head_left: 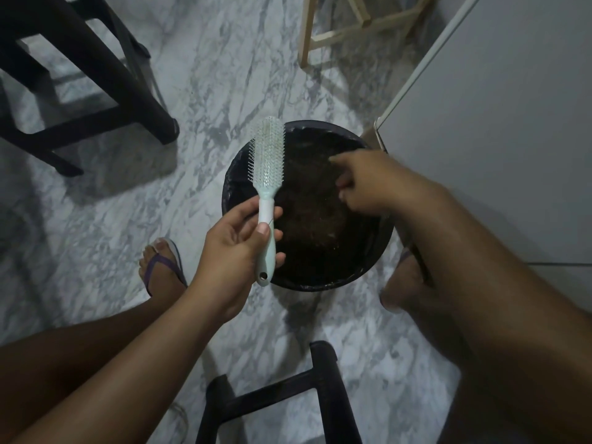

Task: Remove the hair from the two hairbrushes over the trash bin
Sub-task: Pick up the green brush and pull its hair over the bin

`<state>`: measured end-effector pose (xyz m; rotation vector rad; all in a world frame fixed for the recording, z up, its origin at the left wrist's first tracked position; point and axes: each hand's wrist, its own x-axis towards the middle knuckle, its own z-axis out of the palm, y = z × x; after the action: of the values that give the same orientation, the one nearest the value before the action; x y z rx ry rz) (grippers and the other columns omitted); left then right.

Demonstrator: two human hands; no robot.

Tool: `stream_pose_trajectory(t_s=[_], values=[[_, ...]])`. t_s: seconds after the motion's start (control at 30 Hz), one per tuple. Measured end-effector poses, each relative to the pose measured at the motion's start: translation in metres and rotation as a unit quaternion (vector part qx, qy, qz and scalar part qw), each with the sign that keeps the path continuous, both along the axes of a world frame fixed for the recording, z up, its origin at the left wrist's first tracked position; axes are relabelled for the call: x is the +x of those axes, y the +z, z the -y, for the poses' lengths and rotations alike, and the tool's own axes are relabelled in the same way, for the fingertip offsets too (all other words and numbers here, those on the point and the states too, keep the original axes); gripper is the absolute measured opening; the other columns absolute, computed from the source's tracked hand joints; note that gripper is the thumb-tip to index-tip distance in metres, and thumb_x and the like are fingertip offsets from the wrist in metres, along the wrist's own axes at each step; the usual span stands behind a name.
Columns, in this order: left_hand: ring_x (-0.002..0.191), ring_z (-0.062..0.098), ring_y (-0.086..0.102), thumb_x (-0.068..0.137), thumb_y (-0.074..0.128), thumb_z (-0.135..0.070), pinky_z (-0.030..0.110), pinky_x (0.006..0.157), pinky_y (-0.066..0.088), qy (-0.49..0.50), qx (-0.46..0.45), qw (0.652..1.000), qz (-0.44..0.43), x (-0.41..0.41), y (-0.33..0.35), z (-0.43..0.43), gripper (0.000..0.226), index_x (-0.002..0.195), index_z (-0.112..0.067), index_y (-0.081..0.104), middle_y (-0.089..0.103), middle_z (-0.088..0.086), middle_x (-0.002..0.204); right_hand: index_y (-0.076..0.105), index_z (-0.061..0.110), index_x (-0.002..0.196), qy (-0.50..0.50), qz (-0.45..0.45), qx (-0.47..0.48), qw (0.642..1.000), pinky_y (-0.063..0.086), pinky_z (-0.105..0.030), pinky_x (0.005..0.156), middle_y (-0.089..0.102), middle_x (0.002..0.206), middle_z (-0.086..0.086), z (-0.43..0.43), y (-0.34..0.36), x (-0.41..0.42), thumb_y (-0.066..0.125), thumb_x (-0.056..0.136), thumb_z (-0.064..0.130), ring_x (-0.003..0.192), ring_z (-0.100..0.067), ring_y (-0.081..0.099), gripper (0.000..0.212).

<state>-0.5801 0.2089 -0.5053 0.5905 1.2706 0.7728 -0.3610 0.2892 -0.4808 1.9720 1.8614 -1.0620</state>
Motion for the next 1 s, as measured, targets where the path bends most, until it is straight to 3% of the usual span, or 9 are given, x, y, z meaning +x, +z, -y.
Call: stream_pose_trajectory(t_s=[0.07, 0.23, 0.4, 0.47, 0.53, 0.6, 0.7, 0.83, 1.0], values=[[0.089, 0.011, 0.066, 0.101, 0.051, -0.003, 0.034, 0.071, 0.057, -0.003, 0.001, 1.000, -0.006, 0.000, 0.001, 0.000, 0.042, 0.139, -0.019, 0.056, 0.072, -0.003, 0.122, 0.043, 0.023, 0.149, -0.045, -0.032, 0.024, 0.998, 0.049, -0.029, 0.097, 0.068, 0.126, 0.000, -0.005, 0.007, 0.010, 0.059, 0.088, 0.002, 0.120, -0.018, 0.060, 0.067], [0.090, 0.011, 0.066, 0.101, 0.051, -0.004, 0.032, 0.071, 0.058, -0.010, -0.001, 1.000, -0.008, -0.001, 0.001, -0.001, 0.041, 0.139, -0.019, 0.056, 0.072, -0.004, 0.122, 0.047, 0.030, 0.147, -0.054, -0.071, -0.005, 0.996, 0.053, -0.033, 0.093, 0.054, 0.144, -0.001, -0.011, 0.012, 0.026, 0.067, 0.088, 0.005, 0.121, -0.021, 0.060, 0.067], [0.087, 0.011, 0.066, 0.101, 0.050, -0.002, 0.030, 0.067, 0.057, -0.024, 0.002, 1.000, 0.020, 0.003, 0.004, 0.000, 0.039, 0.136, -0.019, 0.058, 0.072, 0.000, 0.123, -0.001, 0.037, 0.158, -0.033, -0.232, 0.088, 0.968, 0.058, -0.033, 0.093, 0.025, 0.163, 0.001, 0.006, -0.010, -0.015, 0.078, 0.081, 0.010, 0.113, -0.009, 0.063, 0.113], [0.087, 0.014, 0.064, 0.101, 0.049, -0.002, 0.029, 0.065, 0.057, -0.014, -0.007, 0.999, 0.047, 0.005, 0.006, 0.000, 0.039, 0.135, -0.018, 0.059, 0.072, 0.002, 0.123, -0.005, 0.039, 0.157, -0.061, -0.312, 0.092, 0.944, 0.059, -0.033, 0.091, 0.043, 0.155, -0.003, 0.013, -0.030, -0.034, 0.073, 0.084, 0.003, 0.107, -0.011, 0.068, 0.113], [0.087, 0.016, 0.062, 0.101, 0.049, -0.001, 0.028, 0.062, 0.055, 0.000, -0.016, 0.997, 0.070, 0.005, 0.008, 0.000, 0.038, 0.134, -0.016, 0.060, 0.072, 0.004, 0.122, 0.004, 0.033, 0.158, -0.122, -0.343, 0.117, 0.924, 0.059, -0.031, 0.090, 0.071, 0.117, -0.001, 0.016, -0.047, -0.045, 0.068, 0.087, 0.001, 0.094, -0.012, 0.072, 0.101], [0.086, 0.016, 0.062, 0.100, 0.049, 0.000, 0.028, 0.061, 0.054, -0.003, -0.003, 0.997, 0.071, 0.004, 0.010, -0.001, 0.039, 0.134, -0.017, 0.060, 0.073, 0.004, 0.121, 0.037, 0.018, 0.153, -0.175, -0.324, 0.165, 0.915, 0.060, -0.033, 0.084, 0.073, 0.082, 0.001, 0.015, -0.051, -0.048, 0.065, 0.088, 0.003, 0.079, -0.015, 0.072, 0.072], [0.087, 0.016, 0.062, 0.100, 0.050, 0.000, 0.029, 0.062, 0.054, 0.002, 0.016, 0.997, 0.076, 0.001, 0.013, -0.002, 0.039, 0.132, -0.018, 0.060, 0.073, 0.004, 0.120, 0.076, 0.005, 0.108, -0.217, -0.315, 0.172, 0.908, 0.062, -0.027, 0.069, 0.076, 0.082, -0.008, 0.014, -0.048, -0.045, 0.063, 0.096, 0.010, 0.072, -0.021, 0.073, 0.018], [0.089, 0.018, 0.060, 0.098, 0.050, -0.001, 0.030, 0.063, 0.054, 0.022, 0.046, 0.994, 0.099, -0.002, 0.021, -0.007, 0.041, 0.136, -0.014, 0.057, 0.071, 0.007, 0.123, 0.079, 0.008, 0.085, -0.196, -0.211, 0.100, 0.953, 0.057, -0.022, 0.064, 0.076, 0.075, -0.005, 0.022, -0.067, -0.031, 0.065, 0.096, 0.019, 0.062, -0.016, 0.071, 0.021], [0.090, 0.017, 0.060, 0.098, 0.050, -0.003, 0.030, 0.064, 0.054, 0.038, 0.063, 0.991, 0.112, -0.008, 0.027, -0.013, 0.042, 0.139, -0.013, 0.055, 0.070, 0.006, 0.124, 0.079, 0.013, 0.084, -0.127, -0.056, 0.015, 0.990, 0.057, -0.032, 0.086, 0.075, 0.088, -0.007, 0.035, -0.098, -0.027, 0.067, 0.094, 0.024, 0.085, -0.020, 0.072, 0.019]])
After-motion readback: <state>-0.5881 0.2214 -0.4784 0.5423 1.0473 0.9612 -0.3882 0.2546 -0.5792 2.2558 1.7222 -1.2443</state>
